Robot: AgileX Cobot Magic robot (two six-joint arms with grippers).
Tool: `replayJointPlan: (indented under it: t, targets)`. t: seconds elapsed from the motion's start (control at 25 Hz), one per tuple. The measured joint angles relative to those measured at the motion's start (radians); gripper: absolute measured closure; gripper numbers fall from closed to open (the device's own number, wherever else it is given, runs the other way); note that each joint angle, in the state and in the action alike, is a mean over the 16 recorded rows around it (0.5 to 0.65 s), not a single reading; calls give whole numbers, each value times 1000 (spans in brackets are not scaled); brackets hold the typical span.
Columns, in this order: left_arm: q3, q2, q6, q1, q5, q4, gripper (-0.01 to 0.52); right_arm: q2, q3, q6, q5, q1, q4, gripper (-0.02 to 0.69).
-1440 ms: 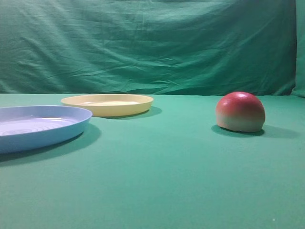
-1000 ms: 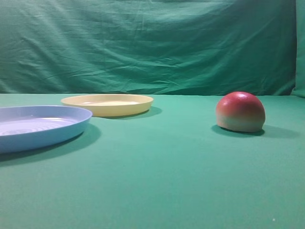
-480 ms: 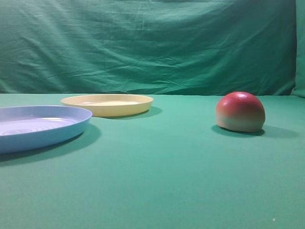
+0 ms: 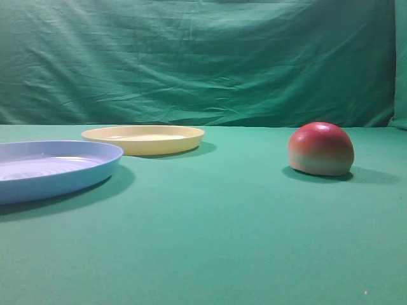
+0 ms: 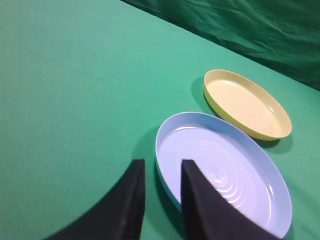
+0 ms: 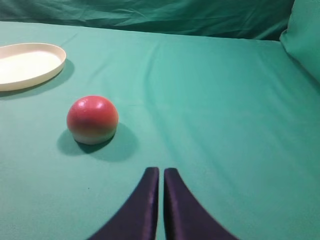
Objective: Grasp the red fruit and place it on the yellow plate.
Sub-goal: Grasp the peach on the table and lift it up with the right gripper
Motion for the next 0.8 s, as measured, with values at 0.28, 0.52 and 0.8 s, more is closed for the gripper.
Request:
replayJointPlan:
  t: [0.28, 0.52, 0.8]
  targets:
    - [0, 0, 0, 0, 0, 0, 357, 117, -133, -46, 59, 0, 62, 665]
    - [0, 0, 0, 0, 0, 0, 357, 344, -284, -98, 173, 0, 68, 665]
    - [0, 0, 0, 0, 0, 0, 357, 671, -457, -152, 306, 0, 68, 665]
